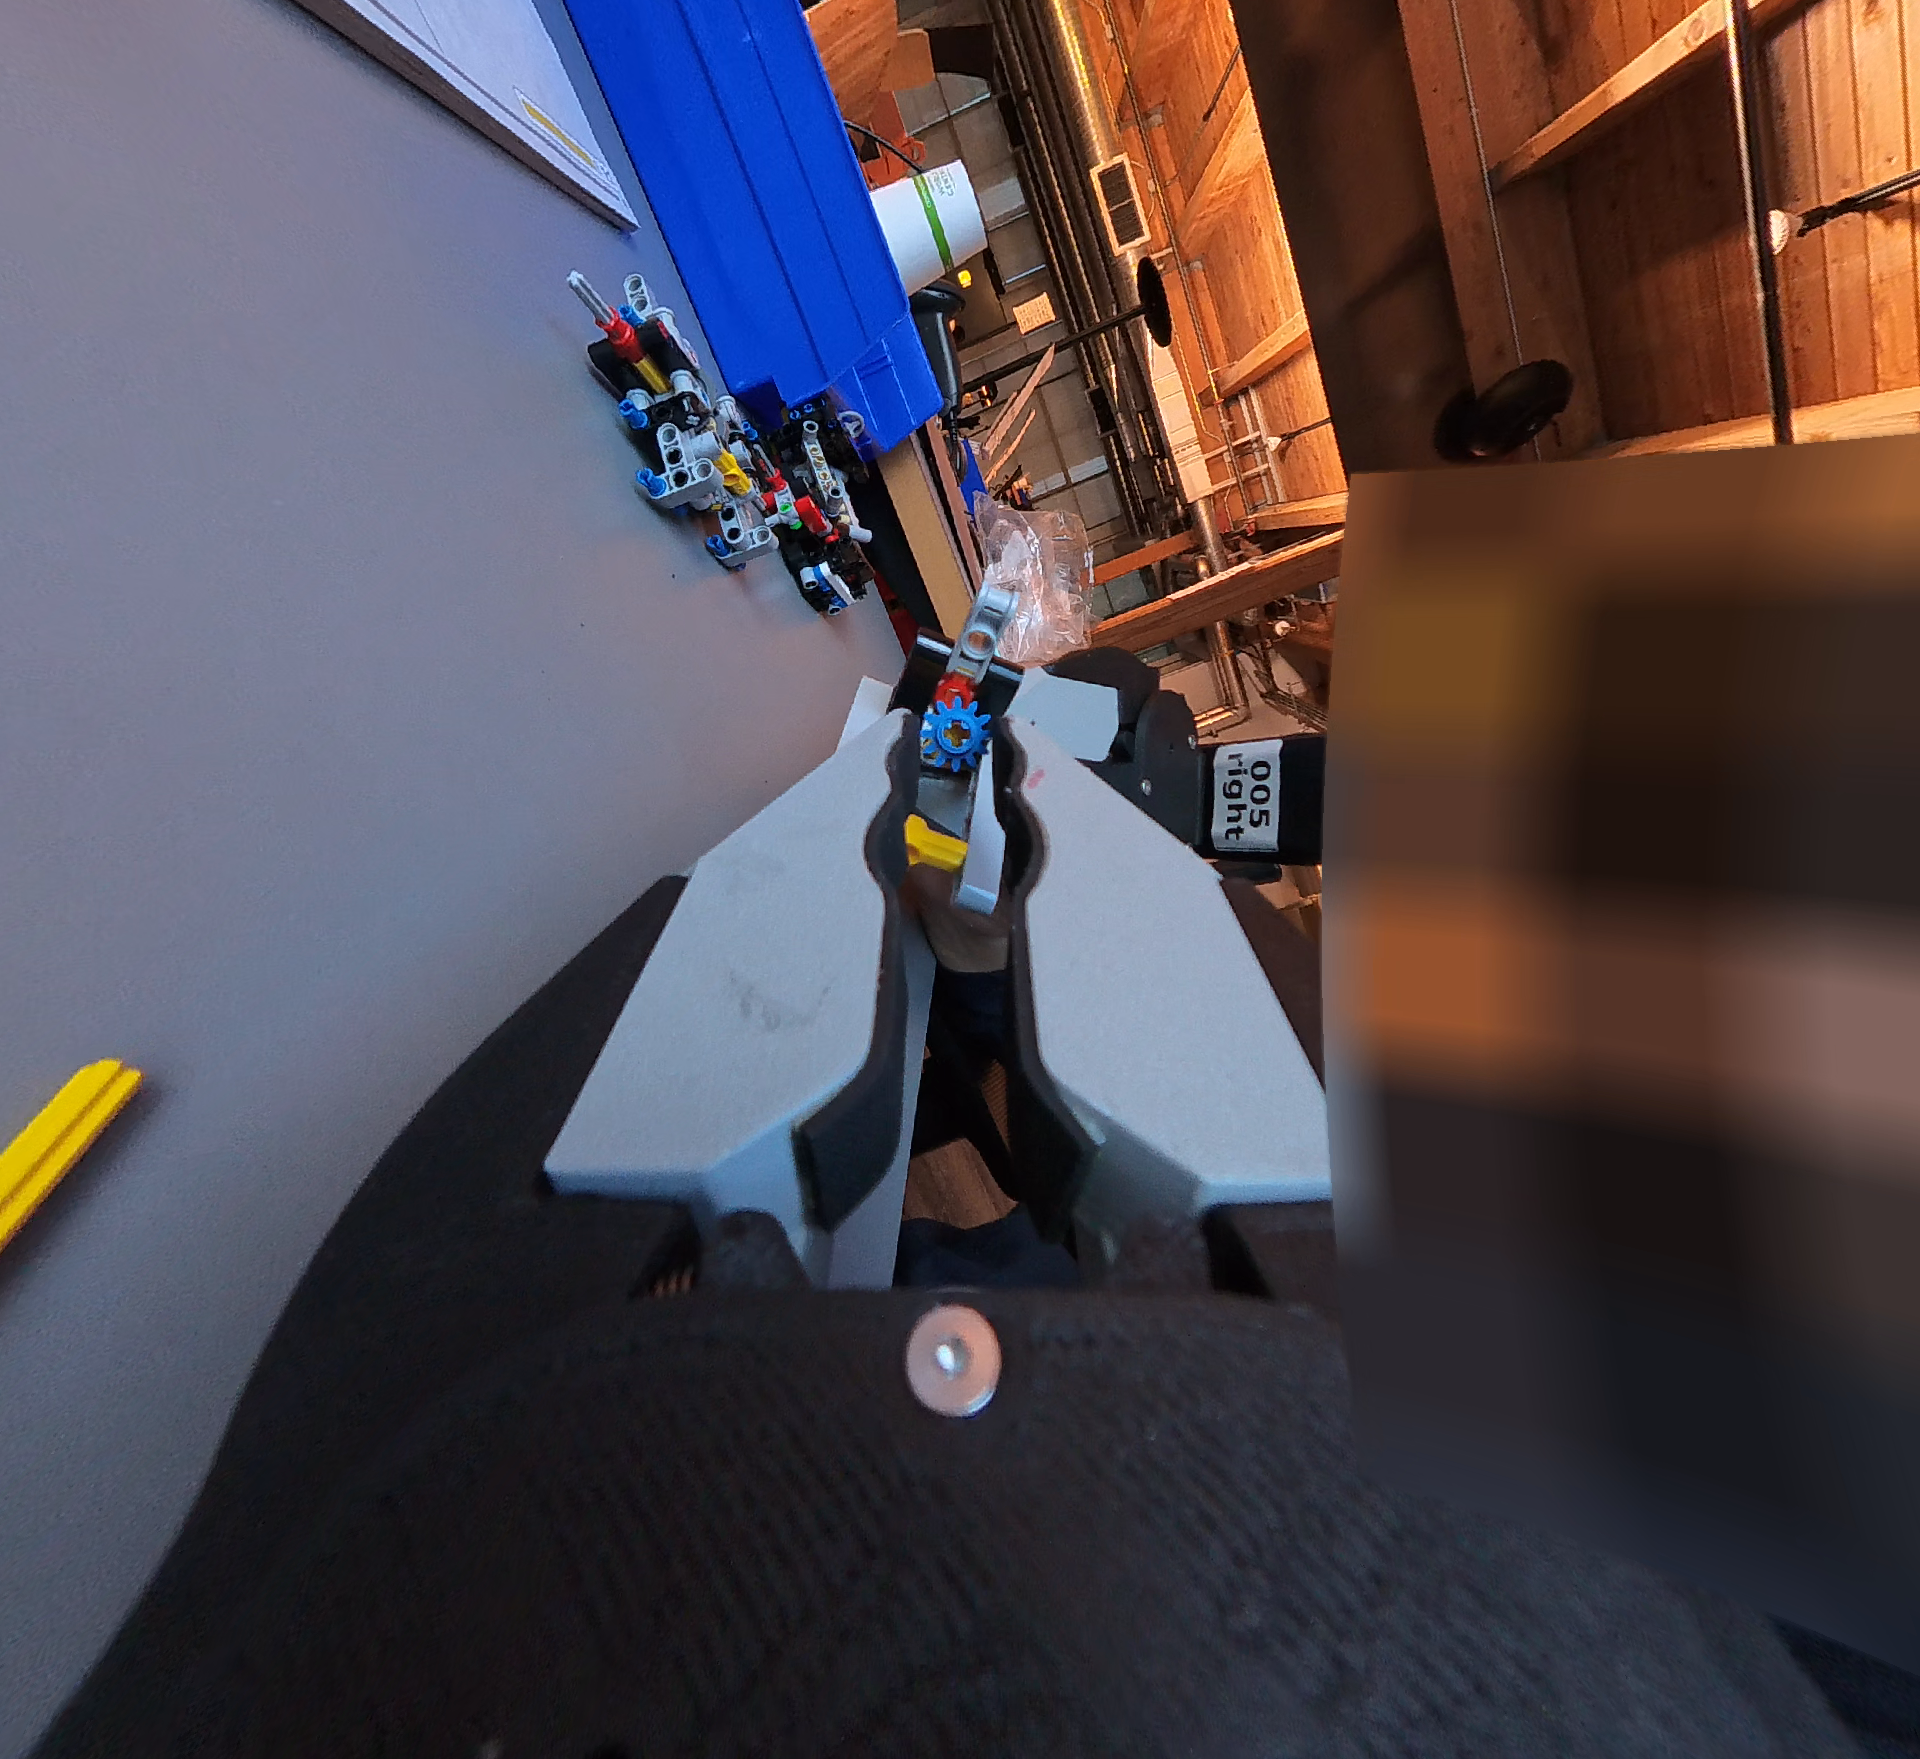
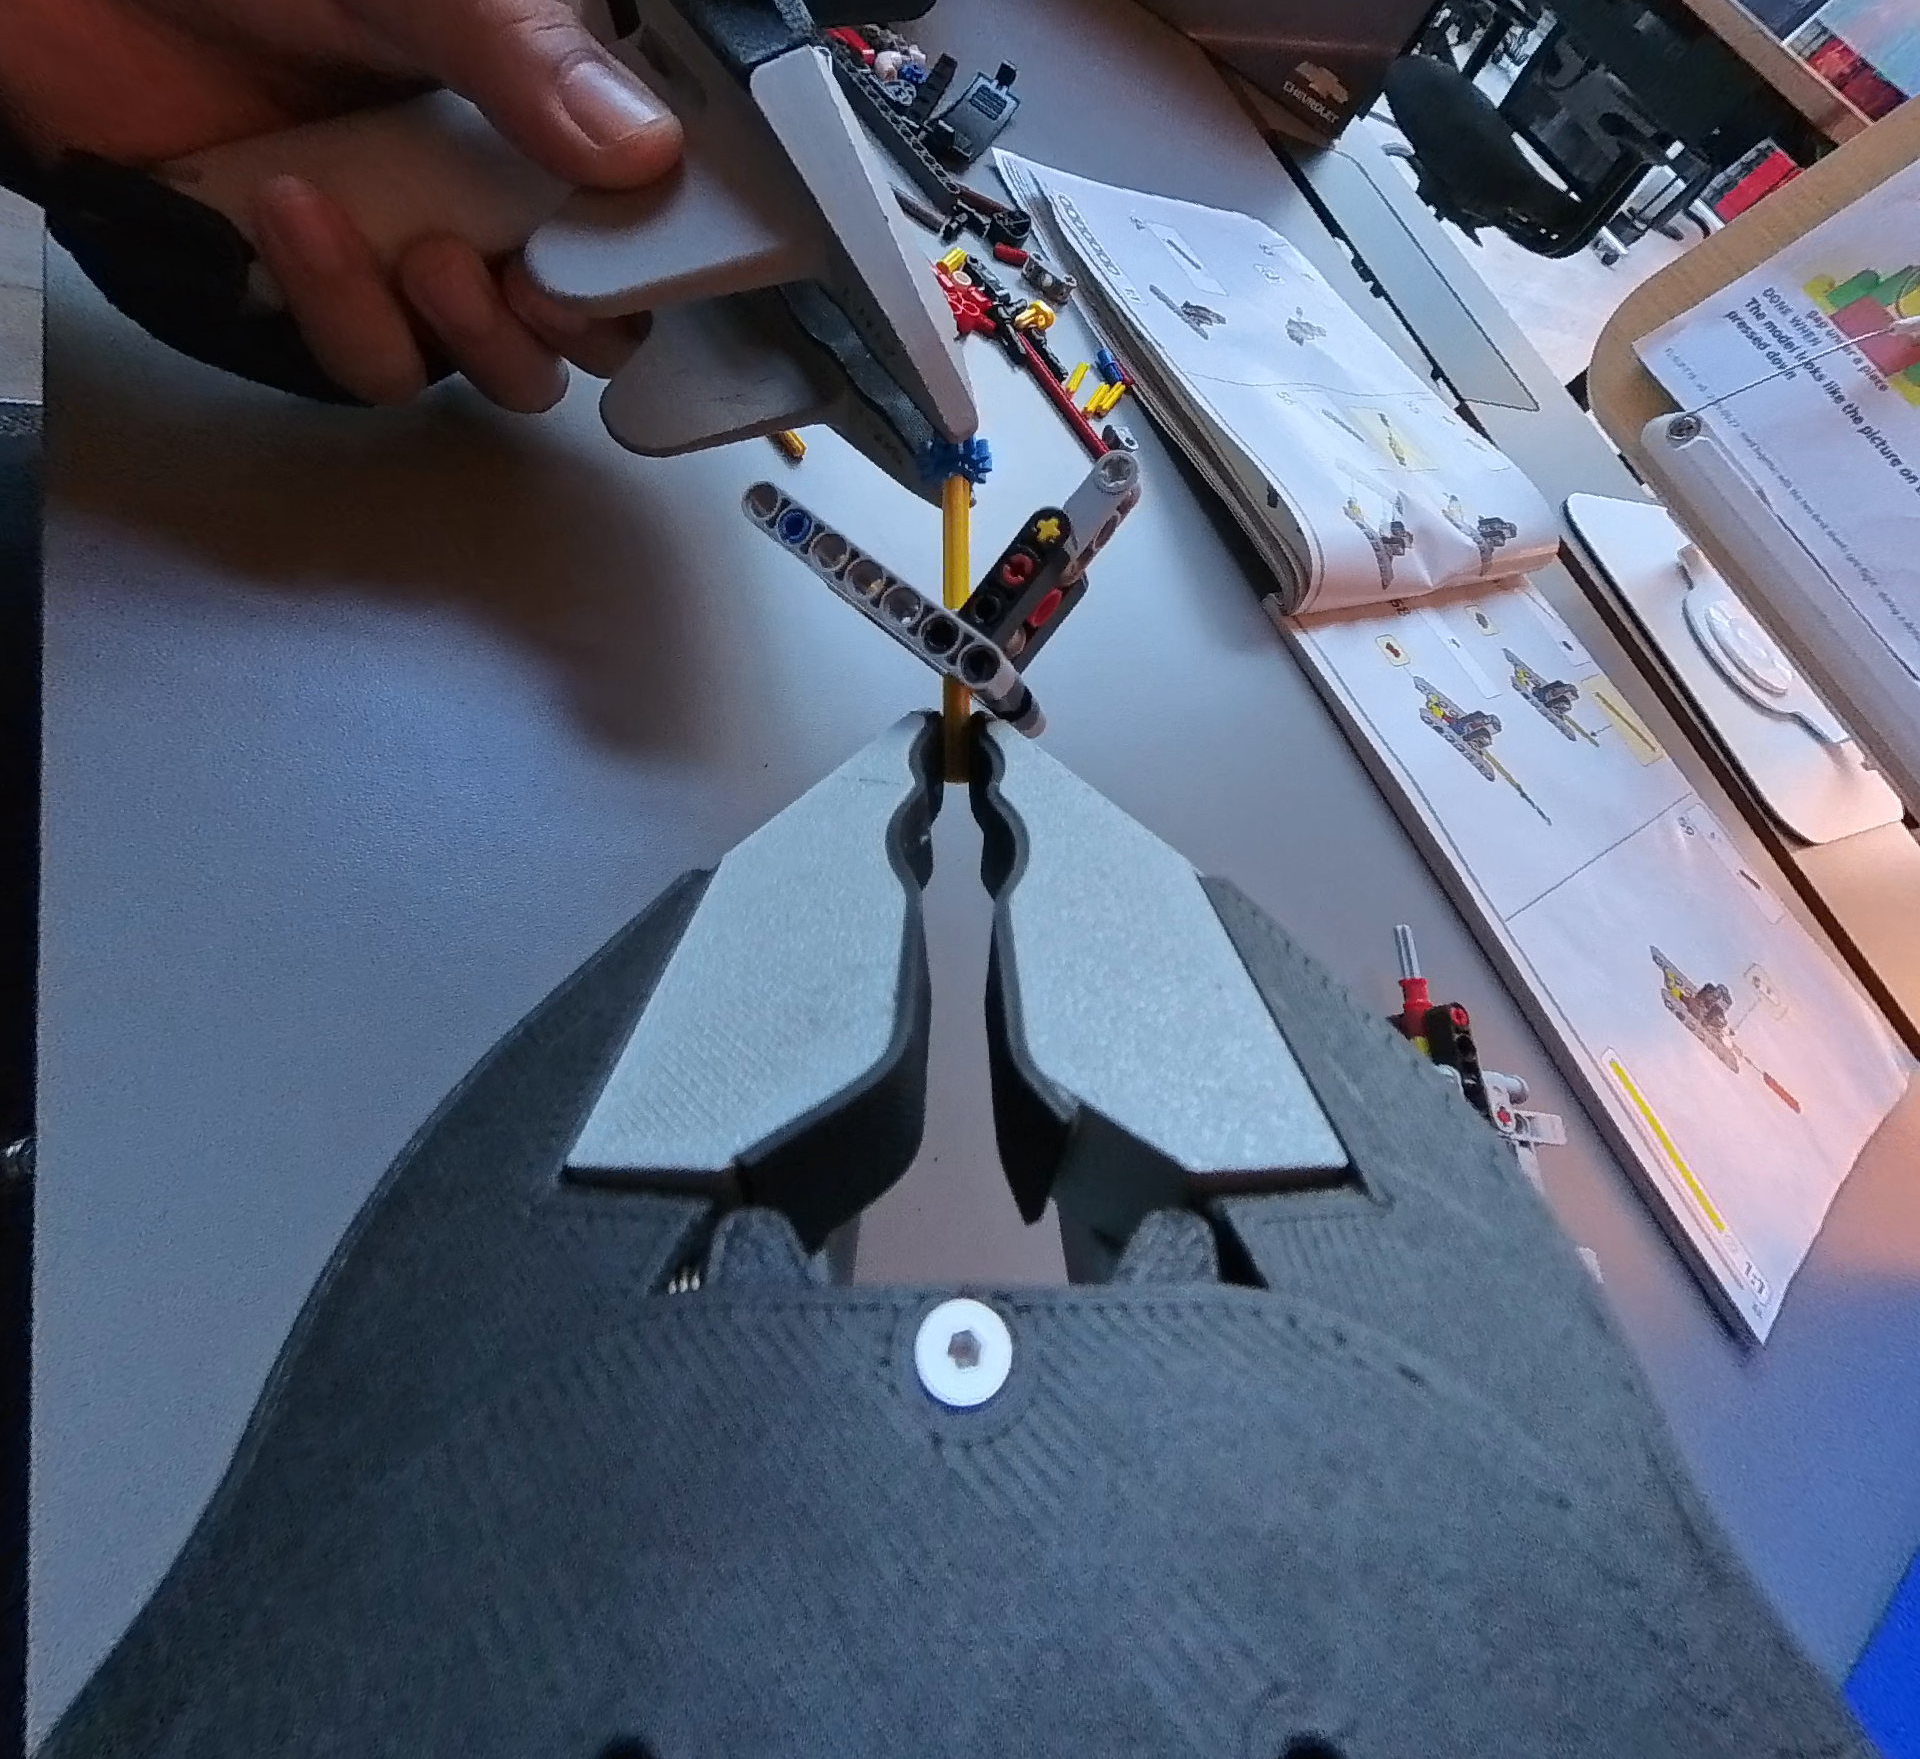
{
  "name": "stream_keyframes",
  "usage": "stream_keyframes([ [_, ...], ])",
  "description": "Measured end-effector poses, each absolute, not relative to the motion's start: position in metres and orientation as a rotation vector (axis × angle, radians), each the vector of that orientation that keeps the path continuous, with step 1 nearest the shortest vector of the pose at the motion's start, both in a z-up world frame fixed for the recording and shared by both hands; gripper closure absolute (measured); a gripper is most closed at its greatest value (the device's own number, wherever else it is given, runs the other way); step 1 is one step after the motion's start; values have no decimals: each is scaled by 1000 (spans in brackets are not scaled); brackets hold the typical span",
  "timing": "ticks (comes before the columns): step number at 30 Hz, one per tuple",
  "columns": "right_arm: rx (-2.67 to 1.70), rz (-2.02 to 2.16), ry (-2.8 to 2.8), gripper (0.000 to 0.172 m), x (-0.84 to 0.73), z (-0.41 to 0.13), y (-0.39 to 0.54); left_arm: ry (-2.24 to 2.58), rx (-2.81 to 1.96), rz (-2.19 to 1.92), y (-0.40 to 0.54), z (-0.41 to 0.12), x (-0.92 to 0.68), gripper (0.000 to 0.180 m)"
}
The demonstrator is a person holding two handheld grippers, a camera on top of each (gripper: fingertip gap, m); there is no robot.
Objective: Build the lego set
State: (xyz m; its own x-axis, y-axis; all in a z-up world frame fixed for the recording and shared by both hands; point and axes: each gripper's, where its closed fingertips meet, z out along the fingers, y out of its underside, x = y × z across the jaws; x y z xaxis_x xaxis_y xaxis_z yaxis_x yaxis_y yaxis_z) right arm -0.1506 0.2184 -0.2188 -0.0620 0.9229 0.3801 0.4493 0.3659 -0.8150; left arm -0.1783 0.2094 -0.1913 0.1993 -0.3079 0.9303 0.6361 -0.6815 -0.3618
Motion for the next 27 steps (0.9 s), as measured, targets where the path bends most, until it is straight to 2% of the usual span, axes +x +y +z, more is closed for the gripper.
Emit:
stream_keyframes([
  [27, -1198, 515, -1735, 171, -150, -229, 214, -344, -1760, -1493, 205, -206, -173, 170],
])
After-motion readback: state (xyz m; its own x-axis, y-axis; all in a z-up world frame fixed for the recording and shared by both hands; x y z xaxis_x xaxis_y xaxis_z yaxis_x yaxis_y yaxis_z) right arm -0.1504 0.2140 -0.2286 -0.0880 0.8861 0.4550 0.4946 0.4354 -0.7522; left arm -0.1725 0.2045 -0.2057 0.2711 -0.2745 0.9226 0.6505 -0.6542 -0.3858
